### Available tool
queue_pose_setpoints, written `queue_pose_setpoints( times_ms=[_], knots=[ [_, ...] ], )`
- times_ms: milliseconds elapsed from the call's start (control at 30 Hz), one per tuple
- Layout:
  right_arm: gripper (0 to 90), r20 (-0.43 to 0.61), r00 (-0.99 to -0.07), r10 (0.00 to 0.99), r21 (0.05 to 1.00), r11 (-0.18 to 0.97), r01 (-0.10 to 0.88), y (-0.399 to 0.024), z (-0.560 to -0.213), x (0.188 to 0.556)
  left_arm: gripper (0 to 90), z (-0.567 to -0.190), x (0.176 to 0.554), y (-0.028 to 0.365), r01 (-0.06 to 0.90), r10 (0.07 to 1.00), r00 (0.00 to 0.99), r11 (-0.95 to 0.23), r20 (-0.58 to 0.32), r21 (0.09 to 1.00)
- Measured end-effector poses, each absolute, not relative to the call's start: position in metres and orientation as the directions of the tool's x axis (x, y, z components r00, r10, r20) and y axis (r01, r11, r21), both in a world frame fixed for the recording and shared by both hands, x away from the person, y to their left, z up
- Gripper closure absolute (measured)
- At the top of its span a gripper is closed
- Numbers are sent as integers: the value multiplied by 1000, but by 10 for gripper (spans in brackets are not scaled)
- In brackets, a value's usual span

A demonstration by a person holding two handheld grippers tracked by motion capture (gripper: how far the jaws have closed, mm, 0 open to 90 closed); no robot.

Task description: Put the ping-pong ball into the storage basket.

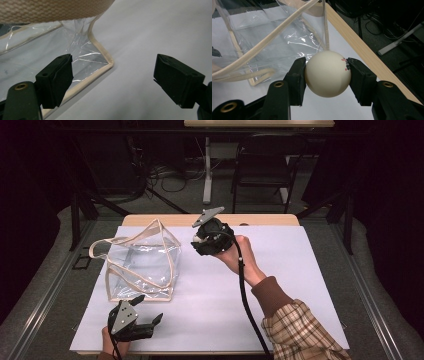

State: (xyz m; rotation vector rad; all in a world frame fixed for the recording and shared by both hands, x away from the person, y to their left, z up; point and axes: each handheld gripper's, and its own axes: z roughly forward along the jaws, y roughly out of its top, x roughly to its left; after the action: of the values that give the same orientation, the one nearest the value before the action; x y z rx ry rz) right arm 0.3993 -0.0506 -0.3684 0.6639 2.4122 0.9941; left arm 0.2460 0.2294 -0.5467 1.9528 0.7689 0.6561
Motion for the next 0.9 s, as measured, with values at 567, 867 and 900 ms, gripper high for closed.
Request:
queue_pose_setpoints(
  times_ms=[567, 867, 900],
  knots=[
    [509, -220, -798, 561, 739, 630, 239, -39, -364, 397, 161, -547, 246, 229, 251, 734, 665, -393, 137, 885],
    [509, -220, -803, 554, 737, 633, 235, -33, -363, 397, 161, -547, 246, 229, 251, 733, 666, -395, 138, 884],
    [509, -221, -803, 554, 738, 633, 233, -33, -363, 396, 161, -547, 246, 229, 252, 734, 666, -393, 136, 884]
  ],
)
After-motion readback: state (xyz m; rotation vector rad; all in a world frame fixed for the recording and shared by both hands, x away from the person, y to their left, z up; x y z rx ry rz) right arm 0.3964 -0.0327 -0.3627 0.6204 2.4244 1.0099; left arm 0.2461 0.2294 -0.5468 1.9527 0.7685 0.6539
